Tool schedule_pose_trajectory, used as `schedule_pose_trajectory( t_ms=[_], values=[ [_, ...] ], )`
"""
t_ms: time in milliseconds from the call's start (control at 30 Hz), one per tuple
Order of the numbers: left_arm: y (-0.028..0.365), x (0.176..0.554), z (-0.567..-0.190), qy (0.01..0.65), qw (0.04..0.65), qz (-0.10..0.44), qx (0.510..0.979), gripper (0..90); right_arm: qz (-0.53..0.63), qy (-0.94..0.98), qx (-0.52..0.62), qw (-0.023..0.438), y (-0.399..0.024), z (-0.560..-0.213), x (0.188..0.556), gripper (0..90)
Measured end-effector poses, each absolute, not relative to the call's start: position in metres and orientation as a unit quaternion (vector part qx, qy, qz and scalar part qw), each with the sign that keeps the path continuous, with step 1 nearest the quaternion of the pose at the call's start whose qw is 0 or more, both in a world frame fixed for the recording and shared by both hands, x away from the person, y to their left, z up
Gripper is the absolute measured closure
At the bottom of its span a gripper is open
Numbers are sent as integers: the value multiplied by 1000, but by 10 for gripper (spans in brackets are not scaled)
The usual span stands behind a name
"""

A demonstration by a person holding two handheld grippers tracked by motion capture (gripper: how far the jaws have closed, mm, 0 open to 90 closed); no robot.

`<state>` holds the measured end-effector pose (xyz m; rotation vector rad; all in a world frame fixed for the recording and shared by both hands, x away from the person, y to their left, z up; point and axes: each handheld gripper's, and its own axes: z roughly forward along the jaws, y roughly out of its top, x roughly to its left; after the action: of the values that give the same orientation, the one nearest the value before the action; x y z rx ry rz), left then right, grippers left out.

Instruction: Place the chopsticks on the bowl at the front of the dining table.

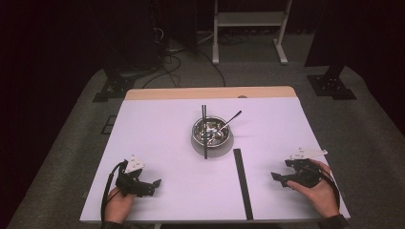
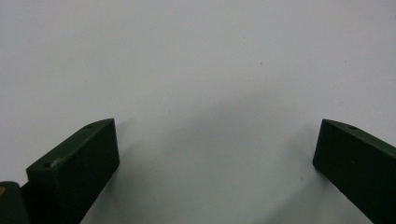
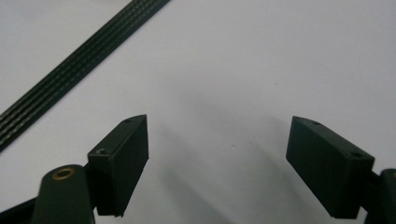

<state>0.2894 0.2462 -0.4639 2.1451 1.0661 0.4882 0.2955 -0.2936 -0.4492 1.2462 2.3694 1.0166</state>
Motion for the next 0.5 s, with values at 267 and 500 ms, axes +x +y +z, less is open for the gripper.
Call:
schedule_pose_trajectory(
  t_ms=[267,500],
  values=[
    [246,289,-464,410,341,188,825,0,336,821,438,144,-302,-455,290,195],
    [246,289,-464,409,341,188,825,0,334,824,424,169,-302,-459,284,198]
  ],
)
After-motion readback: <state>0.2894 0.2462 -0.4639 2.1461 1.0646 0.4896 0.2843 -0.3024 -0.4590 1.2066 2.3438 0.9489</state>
